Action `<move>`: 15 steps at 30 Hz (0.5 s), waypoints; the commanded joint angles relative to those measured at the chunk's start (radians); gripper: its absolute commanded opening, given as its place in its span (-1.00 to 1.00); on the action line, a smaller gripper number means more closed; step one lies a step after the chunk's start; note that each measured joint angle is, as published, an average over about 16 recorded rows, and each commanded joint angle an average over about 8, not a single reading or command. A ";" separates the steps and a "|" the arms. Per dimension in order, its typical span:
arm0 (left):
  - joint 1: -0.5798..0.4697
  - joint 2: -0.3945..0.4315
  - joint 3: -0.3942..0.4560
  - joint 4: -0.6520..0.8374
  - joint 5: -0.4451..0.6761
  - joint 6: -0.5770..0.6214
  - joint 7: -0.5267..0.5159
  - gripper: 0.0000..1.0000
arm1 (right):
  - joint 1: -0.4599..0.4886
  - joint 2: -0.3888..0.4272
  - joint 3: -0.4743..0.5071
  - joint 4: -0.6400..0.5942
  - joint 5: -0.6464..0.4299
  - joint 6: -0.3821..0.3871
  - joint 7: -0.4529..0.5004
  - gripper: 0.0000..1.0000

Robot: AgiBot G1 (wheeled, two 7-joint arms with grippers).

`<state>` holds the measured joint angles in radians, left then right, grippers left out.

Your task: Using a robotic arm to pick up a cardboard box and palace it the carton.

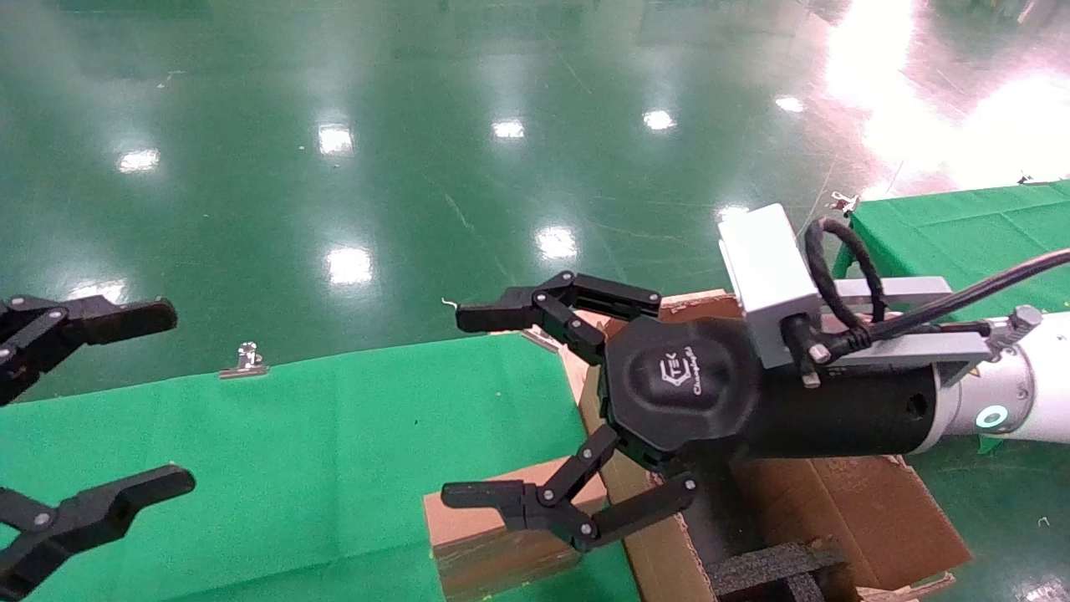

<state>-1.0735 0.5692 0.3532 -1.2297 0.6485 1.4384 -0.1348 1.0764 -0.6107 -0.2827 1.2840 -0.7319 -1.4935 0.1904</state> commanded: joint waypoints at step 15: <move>0.000 0.000 0.000 0.000 0.000 0.000 0.000 -1.00 | 0.002 0.003 -0.006 -0.002 -0.012 -0.004 0.002 1.00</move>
<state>-1.0735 0.5692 0.3533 -1.2297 0.6485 1.4384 -0.1347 1.0887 -0.6079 -0.2972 1.2799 -0.7631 -1.5000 0.1955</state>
